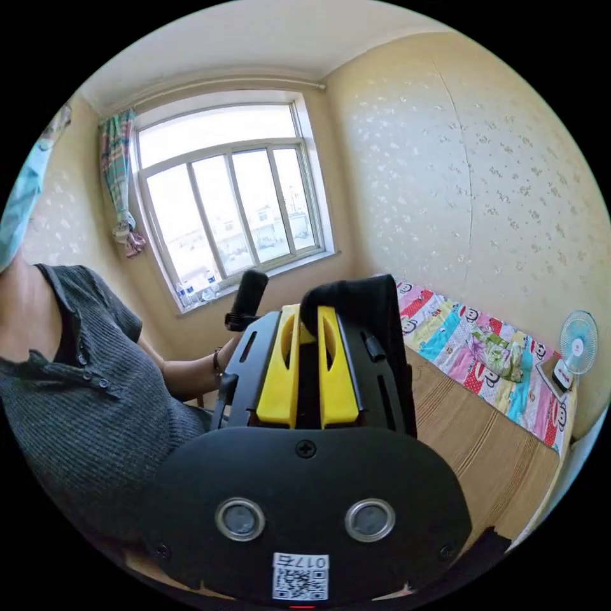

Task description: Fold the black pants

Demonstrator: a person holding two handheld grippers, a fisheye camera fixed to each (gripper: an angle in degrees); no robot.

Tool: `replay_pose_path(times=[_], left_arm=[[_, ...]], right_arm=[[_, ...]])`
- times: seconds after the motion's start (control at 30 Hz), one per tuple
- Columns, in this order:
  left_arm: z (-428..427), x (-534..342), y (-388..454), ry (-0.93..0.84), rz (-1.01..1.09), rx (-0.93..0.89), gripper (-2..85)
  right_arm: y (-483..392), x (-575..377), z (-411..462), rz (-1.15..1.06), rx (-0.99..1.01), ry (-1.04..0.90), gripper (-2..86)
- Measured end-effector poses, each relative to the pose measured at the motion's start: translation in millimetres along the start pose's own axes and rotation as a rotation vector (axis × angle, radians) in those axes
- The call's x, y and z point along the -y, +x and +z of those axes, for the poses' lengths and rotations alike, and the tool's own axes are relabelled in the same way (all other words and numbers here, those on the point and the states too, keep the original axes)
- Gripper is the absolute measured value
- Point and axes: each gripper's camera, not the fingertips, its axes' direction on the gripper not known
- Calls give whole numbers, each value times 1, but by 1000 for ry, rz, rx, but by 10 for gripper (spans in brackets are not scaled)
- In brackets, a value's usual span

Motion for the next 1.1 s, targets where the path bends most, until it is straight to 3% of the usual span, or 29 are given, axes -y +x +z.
replay_pose_path(times=[0.13, 0.3, 0.47, 0.53, 0.67, 0.8, 0.87, 0.93, 1.03, 1.1], left_arm=[[-38, 24, -8, 67, 81, -221, 32], [-66, 52, -9, 119, 106, -411, 32], [-86, 85, 3, 205, 118, -592, 31], [-95, 107, 16, 241, 125, -657, 29], [-102, 143, 40, 260, 144, -771, 25], [-107, 183, 72, 238, 174, -868, 21], [-112, 199, 82, 224, 181, -879, 23], [-125, 216, 90, 208, 192, -877, 26], [-152, 226, 95, 209, 236, -876, 32], [-171, 225, 95, 210, 266, -825, 33]], right_arm=[[27, -56, -96, 21, 175, 278, 10], [64, -163, -160, 270, 117, 351, 21], [82, -260, -166, 560, -43, 139, 101], [90, -287, -152, 646, -76, 4, 202], [103, -270, -131, 602, 17, -50, 271], [115, -177, -136, 398, 180, 63, 321], [121, -134, -159, 340, 337, 231, 304], [130, -87, -195, 267, 609, 419, 213], [147, -60, -258, 278, 709, 630, 88], [160, -55, -308, 268, 734, 789, 72]])
